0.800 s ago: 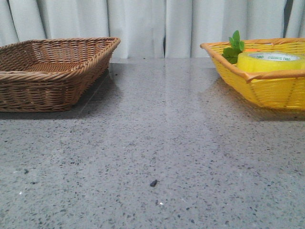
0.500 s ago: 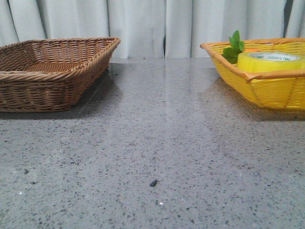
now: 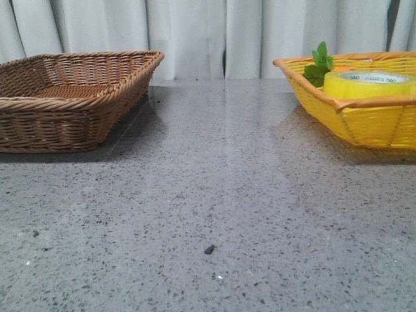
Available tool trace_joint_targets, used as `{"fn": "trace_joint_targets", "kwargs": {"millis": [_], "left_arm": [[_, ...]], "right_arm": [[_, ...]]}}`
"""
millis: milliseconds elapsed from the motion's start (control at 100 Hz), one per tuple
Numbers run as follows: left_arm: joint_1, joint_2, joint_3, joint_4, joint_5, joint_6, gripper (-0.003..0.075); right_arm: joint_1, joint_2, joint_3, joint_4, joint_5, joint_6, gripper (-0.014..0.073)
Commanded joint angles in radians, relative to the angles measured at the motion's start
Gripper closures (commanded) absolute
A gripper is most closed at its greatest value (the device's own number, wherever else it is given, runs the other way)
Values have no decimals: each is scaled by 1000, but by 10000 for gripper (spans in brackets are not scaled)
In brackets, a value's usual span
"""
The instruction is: Transfer tape with both arms
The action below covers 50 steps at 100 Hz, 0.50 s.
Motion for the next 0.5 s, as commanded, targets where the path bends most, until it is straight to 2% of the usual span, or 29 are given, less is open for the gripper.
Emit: {"fn": "trace_joint_targets", "kwargs": {"millis": [0, 120, 240, 490], "left_arm": [[-8, -27, 10, -1, -52, -11, 741], [-8, -27, 10, -1, -52, -11, 741], [-8, -27, 10, -1, -52, -11, 741], [-8, -27, 10, -1, -52, -11, 741]], "right_arm": [[-4, -18, 22, -1, -17, -7, 652], [-4, -18, 22, -10, -24, -7, 652], [-4, -18, 22, -119, -80, -7, 652], [-4, -18, 22, -122, -226, -7, 652]]}}
